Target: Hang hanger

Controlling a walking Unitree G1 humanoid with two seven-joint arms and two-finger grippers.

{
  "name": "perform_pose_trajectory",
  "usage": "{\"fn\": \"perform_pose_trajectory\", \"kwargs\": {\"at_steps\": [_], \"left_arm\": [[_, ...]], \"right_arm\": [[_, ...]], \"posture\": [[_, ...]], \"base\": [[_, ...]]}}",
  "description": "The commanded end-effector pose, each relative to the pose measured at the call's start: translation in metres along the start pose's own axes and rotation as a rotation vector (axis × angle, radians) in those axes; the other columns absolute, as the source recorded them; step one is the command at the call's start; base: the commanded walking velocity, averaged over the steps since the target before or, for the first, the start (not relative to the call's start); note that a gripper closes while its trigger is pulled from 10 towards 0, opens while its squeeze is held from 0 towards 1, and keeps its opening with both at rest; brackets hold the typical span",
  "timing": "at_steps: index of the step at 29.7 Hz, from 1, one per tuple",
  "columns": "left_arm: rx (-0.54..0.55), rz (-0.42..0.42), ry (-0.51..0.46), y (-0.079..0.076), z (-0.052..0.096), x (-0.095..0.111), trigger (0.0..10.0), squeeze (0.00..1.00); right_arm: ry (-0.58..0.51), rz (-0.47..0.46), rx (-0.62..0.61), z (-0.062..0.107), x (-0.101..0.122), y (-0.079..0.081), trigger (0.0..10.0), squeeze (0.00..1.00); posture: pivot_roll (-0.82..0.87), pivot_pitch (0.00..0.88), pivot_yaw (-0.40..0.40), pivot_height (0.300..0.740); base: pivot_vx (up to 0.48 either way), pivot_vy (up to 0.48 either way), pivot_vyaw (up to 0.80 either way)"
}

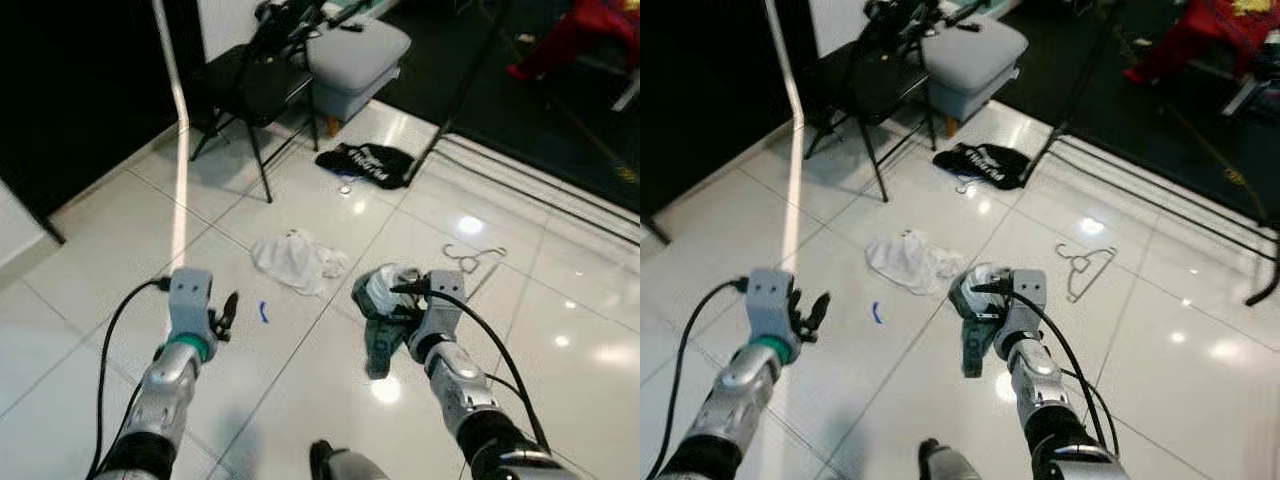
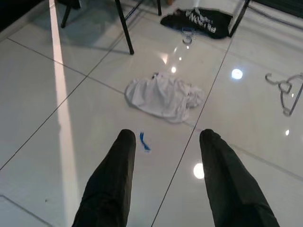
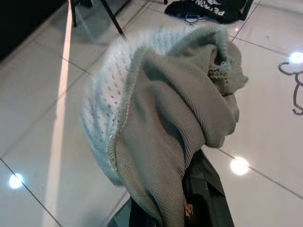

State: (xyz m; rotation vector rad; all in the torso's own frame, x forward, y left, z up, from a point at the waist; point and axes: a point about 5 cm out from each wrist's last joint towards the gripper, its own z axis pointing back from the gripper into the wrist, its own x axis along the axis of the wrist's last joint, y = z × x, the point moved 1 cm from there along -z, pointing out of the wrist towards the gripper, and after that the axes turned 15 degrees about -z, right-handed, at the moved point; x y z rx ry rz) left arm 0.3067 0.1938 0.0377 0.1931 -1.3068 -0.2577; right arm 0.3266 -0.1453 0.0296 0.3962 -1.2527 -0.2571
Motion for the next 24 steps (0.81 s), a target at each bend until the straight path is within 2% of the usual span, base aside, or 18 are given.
{"fn": "perform_pose_trajectory", "kwargs": {"at_steps": [1,8,24], "left_arm": [[-0.008,0.003,0.022,-0.0034,0.0027,-0.0070,10.0,0.00],[-0.016,0.044,-0.020,-0.0047,0.0013,0.0015,10.0,0.00],[0.017,0.051,-0.032,-0.0039,0.0020,0.0030,10.0,0.00]], "right_arm": [[0.023,-0.006,-0.020,0.0041,-0.0069,-0.0065,10.0,0.00],[0.016,-0.002,-0.026,0.0040,-0.0044,-0.0090,10.0,0.00],[0.004,0.003,-0.022,0.0026,0.0018,-0.0105,10.0,0.00]], "posture": [[0.03,0.099,0.009,0.740],[0.03,0.080,-0.010,0.740],[0.03,0.052,-0.035,0.740]], "base": [[0.000,0.000,-0.80],[0.000,0.000,-0.80],[0.000,0.000,-0.80]]}}
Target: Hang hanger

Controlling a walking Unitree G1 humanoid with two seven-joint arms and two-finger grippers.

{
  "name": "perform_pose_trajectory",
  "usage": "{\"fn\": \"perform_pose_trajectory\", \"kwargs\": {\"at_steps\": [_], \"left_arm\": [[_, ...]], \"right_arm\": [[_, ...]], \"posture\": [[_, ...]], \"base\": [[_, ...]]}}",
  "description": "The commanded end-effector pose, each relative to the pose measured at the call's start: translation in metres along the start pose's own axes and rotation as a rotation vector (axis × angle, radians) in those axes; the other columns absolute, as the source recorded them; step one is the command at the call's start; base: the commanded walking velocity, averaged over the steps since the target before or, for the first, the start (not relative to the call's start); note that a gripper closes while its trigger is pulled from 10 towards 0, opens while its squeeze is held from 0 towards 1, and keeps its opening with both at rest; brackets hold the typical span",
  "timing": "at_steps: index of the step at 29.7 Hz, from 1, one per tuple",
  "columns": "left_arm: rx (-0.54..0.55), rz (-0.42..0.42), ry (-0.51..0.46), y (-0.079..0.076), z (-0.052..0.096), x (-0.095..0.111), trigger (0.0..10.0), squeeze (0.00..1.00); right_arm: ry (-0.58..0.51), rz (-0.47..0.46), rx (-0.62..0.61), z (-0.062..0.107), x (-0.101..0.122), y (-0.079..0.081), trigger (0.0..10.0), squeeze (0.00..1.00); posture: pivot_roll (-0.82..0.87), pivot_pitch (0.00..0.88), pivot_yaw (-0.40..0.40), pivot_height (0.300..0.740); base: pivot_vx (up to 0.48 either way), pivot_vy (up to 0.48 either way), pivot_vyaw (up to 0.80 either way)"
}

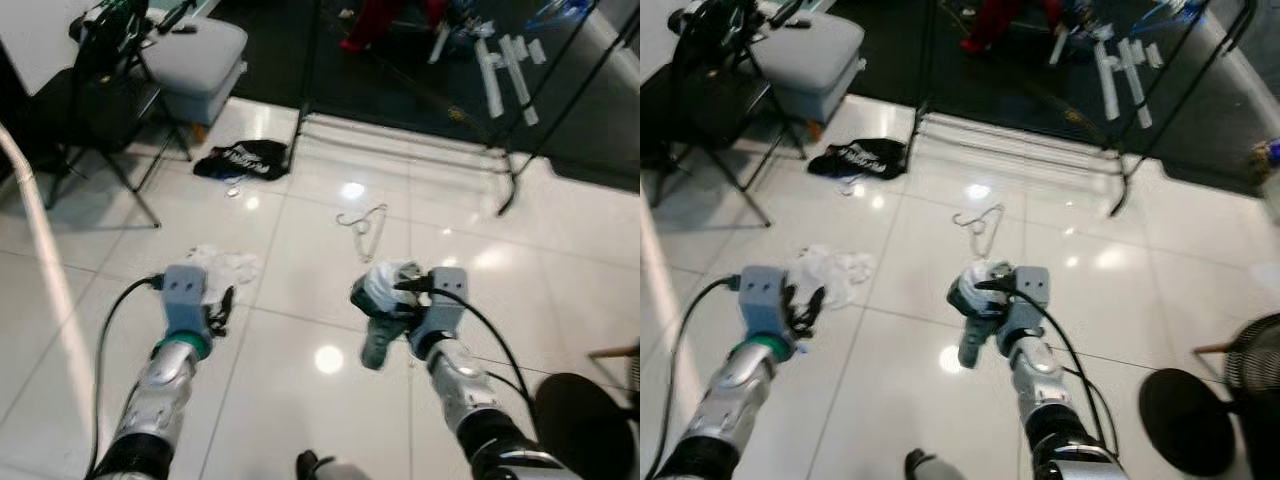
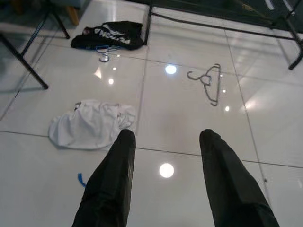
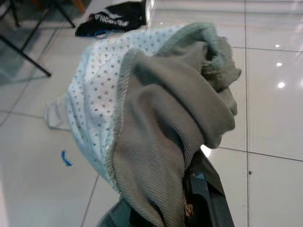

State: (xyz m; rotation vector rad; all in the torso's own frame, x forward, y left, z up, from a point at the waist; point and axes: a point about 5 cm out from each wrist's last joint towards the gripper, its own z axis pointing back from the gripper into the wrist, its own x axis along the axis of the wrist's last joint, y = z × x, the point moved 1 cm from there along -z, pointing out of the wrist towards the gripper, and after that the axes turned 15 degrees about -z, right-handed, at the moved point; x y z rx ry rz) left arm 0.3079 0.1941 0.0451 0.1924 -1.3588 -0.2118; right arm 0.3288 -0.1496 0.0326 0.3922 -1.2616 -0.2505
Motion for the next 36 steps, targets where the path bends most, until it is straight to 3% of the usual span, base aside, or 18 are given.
{"fn": "perform_pose_trajectory", "kwargs": {"at_steps": [1,21,36], "left_arm": [[-0.015,0.015,0.014,-0.006,0.002,-0.004,10.0,0.00],[-0.010,0.047,-0.041,-0.006,0.003,0.005,10.0,0.00],[-0.004,0.040,-0.073,-0.004,0.003,0.012,10.0,0.00]], "right_arm": [[0.012,-0.005,-0.024,0.003,-0.003,-0.008,10.0,0.00],[-0.011,-0.010,-0.019,0.002,0.002,-0.006,10.0,0.00],[-0.078,-0.027,0.029,0.000,0.011,0.001,10.0,0.00]], "posture": [[0.03,0.052,-0.035,0.740],[0.03,0.031,-0.039,0.740],[0.03,0.038,-0.042,0.740]], "base": [[0.000,0.000,-0.80],[0.000,0.000,-0.80],[0.000,0.000,0.00]]}}
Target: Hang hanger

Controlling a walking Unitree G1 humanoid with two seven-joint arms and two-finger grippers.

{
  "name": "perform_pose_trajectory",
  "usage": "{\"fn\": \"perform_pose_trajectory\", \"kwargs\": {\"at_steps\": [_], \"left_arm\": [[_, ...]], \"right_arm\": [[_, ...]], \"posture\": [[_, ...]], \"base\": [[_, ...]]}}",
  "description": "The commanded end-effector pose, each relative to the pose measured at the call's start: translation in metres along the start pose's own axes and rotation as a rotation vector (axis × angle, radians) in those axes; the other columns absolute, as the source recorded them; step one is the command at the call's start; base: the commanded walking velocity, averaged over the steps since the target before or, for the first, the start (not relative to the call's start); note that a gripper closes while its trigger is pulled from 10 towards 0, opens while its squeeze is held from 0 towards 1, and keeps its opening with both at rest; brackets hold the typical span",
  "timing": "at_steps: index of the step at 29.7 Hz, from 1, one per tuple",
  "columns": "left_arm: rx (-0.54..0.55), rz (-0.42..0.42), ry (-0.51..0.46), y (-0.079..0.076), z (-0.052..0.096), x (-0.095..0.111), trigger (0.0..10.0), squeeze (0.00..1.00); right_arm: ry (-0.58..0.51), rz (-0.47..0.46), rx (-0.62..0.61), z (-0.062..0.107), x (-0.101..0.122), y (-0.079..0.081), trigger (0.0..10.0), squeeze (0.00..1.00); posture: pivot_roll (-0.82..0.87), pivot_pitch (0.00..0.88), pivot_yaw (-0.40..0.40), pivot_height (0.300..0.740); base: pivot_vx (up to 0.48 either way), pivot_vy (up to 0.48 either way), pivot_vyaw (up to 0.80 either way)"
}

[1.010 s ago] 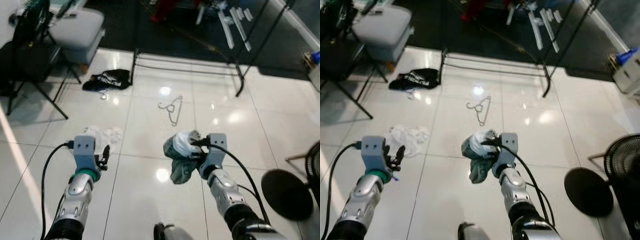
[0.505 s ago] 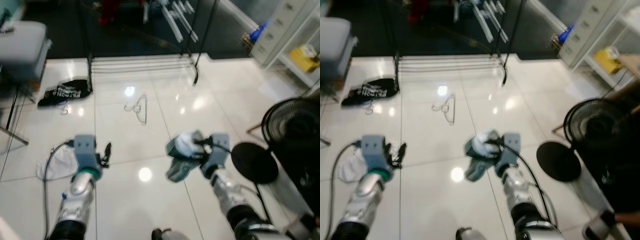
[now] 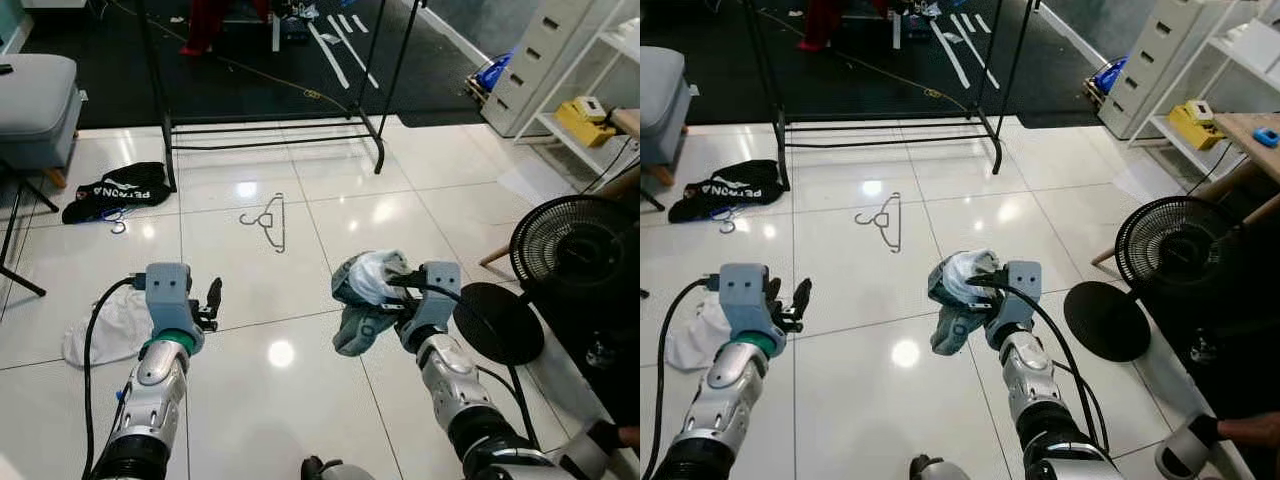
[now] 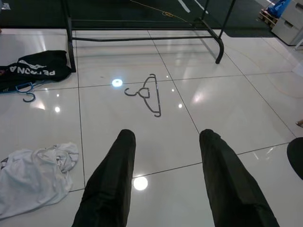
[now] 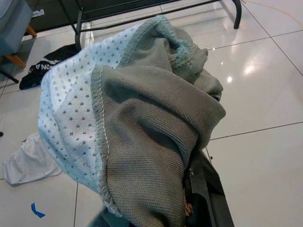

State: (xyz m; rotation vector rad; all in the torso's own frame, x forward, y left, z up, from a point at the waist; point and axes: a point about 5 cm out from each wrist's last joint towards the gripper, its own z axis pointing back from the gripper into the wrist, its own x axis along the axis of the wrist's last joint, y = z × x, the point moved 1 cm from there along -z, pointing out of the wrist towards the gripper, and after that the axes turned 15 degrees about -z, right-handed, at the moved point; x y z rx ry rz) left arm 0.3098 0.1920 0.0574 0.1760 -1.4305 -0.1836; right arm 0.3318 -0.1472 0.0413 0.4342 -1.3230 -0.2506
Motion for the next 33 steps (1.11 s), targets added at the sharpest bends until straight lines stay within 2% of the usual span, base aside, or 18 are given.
{"fn": "perform_pose_trajectory", "kwargs": {"at_steps": [1,11,33], "left_arm": [[-0.018,0.009,-0.004,-0.0051,0.0021,-0.0007,10.0,0.00],[-0.033,0.029,-0.028,-0.0047,0.0030,0.0027,10.0,0.00],[-0.044,0.039,-0.047,-0.0057,0.0023,0.0068,10.0,0.00]], "right_arm": [[-0.020,-0.010,-0.013,0.0015,0.0032,-0.0048,10.0,0.00],[-0.026,-0.013,-0.007,0.0019,0.0033,-0.0048,10.0,0.00],[-0.030,-0.014,0.000,0.0013,0.0046,-0.0043,10.0,0.00]], "posture": [[0.03,0.038,-0.042,0.740],[0.04,0.039,-0.041,0.740],[0.04,0.037,-0.044,0.740]], "base": [[0.000,0.000,0.00],[0.000,0.000,0.00],[0.268,0.000,0.00]]}}
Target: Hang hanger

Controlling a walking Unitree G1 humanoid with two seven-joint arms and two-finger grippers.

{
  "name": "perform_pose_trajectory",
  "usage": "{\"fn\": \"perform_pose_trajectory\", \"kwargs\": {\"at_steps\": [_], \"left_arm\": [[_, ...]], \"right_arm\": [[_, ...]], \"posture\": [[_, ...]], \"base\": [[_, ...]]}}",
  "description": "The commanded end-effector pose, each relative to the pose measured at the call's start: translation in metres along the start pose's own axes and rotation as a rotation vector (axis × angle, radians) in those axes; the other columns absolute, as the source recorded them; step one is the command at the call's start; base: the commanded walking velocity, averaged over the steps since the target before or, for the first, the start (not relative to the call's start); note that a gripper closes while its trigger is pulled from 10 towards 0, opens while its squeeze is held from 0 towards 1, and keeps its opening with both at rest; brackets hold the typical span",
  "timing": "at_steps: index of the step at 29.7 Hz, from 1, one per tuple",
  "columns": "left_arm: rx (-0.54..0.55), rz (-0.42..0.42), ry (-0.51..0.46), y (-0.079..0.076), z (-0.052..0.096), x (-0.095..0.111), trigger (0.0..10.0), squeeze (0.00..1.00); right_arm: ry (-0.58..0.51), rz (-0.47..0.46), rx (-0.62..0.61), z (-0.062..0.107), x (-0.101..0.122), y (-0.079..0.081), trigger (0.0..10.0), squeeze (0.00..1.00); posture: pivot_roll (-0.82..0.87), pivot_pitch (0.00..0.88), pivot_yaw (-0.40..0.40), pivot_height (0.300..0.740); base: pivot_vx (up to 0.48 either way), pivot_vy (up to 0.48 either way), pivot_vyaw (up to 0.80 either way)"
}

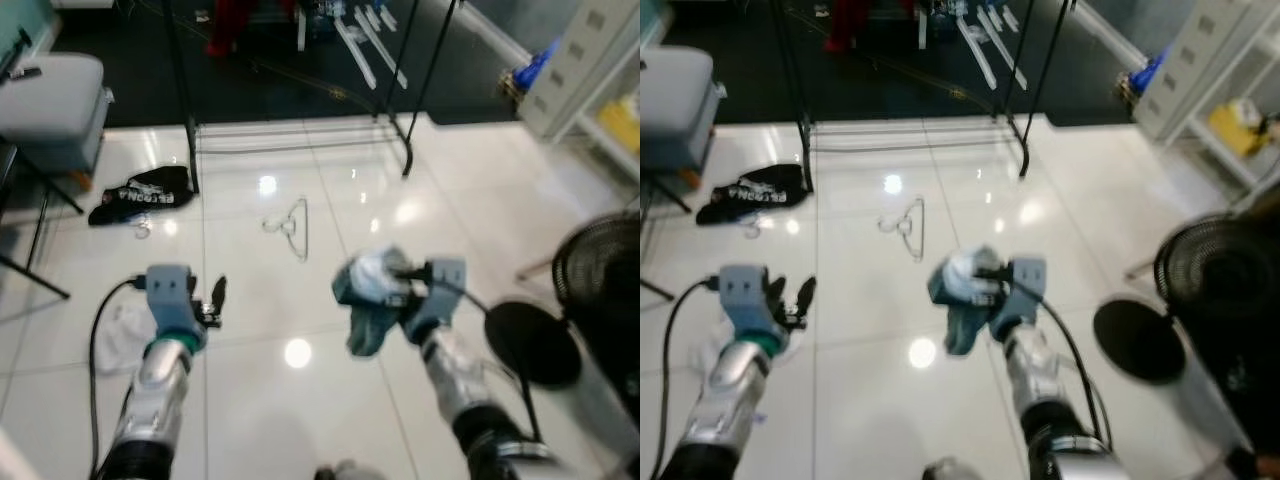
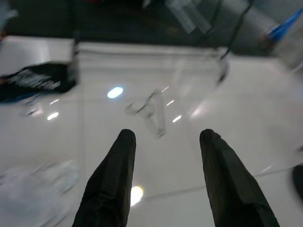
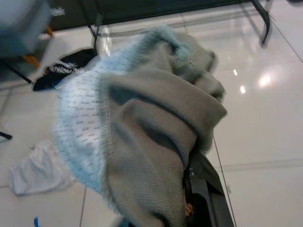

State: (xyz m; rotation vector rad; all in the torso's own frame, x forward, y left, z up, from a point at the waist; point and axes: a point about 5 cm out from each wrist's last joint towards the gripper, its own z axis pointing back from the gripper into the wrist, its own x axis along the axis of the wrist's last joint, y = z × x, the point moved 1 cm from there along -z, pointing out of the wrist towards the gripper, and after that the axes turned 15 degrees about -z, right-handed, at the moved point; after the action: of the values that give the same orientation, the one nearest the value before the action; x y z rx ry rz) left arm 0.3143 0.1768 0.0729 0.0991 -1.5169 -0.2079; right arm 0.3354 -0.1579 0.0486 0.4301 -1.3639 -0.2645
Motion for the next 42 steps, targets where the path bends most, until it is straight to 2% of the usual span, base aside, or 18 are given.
{"fn": "perform_pose_trajectory", "kwargs": {"at_steps": [1,42], "left_arm": [[0.013,0.008,0.044,0.0055,0.0062,-0.0115,10.0,0.00],[-0.031,0.003,0.028,0.0013,0.0066,-0.0081,10.0,0.00]], "right_arm": [[0.013,-0.012,0.002,0.0021,-0.0070,0.0023,10.0,0.00],[0.005,-0.019,-0.002,0.0041,-0.0089,0.0019,10.0,0.00]], "posture": [[0.04,0.037,-0.044,0.740],[0.04,0.044,-0.030,0.740]], "base": [[0.270,0.000,0.00],[0.273,0.000,0.00]]}}
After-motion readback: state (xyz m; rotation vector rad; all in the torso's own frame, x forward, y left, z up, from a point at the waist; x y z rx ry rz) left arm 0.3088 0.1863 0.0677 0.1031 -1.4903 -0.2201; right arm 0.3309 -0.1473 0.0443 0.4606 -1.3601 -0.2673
